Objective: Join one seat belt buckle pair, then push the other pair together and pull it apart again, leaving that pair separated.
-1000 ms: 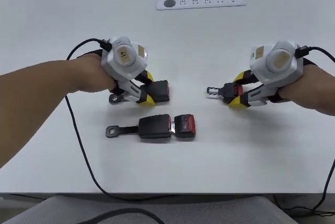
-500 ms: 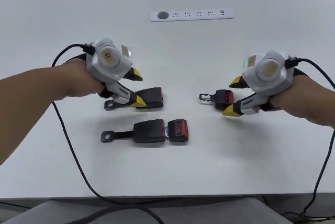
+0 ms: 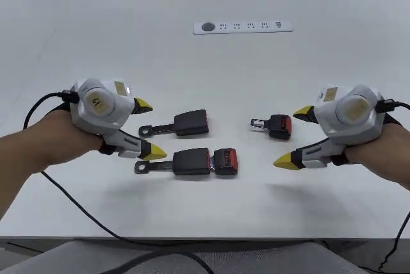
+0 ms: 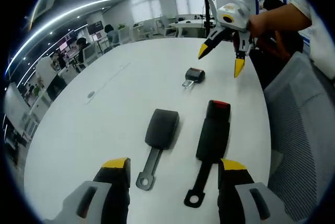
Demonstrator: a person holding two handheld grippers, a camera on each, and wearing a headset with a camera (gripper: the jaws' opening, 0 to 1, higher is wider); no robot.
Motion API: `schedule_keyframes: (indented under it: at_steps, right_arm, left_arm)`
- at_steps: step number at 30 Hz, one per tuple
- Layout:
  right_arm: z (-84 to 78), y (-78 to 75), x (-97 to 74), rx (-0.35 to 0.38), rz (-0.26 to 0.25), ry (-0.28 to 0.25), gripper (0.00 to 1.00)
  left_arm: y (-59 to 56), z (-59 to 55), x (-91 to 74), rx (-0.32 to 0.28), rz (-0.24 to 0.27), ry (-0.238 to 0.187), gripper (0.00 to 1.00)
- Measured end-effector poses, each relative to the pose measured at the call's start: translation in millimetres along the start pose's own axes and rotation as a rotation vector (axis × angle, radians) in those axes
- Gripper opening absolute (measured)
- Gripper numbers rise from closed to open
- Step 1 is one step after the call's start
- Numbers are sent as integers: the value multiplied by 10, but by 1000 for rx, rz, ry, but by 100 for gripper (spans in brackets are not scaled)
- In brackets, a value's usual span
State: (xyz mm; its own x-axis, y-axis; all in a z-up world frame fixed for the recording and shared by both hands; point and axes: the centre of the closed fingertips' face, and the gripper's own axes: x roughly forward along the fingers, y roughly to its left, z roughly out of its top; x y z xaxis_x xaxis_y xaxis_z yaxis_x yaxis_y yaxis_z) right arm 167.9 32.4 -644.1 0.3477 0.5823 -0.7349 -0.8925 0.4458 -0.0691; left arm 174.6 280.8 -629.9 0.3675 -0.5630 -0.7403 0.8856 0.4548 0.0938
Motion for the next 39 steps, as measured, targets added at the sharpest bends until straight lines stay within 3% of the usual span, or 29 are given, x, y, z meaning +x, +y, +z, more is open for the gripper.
schedule_keyframes:
  at_steps: [2,5,9,13,17,23,30,34,36,39]
  right_arm:
    - [15,72,-93,17,-11,-2,73]
    - [-12,56,-154,49,-28,-25,77]
    - [-57,96,-249,119,-35,-39,79]
    - [-107,115,-328,131,-52,-55,81]
    - [-89,152,-398,161,-70,-78,82]
    - [-4,220,-466,181,-96,-94,100]
    - [-5,140,-482,185,-115,-87,100]
    - [93,120,-492,284,-99,-148,100]
    - [91,103,-469,276,-100,-155,100]
    - [103,165,-459,256,-96,-144,100]
  left_arm:
    - [-89,-28,-83,-30,16,-8,73]
    - [-100,-149,-156,-76,36,-4,77]
    - [-120,-255,-279,-187,84,-31,82]
    - [-152,-379,-387,-217,106,-28,89]
    - [-95,-481,-527,-265,159,-36,96]
    - [-77,-490,-660,-304,202,-66,100]
    - [-182,-495,-642,-291,195,-70,100]
    - [-167,-466,-664,-308,200,-88,100]
    - [-149,-442,-667,-326,213,-103,100]
    - [-117,-522,-651,-335,218,-99,100]
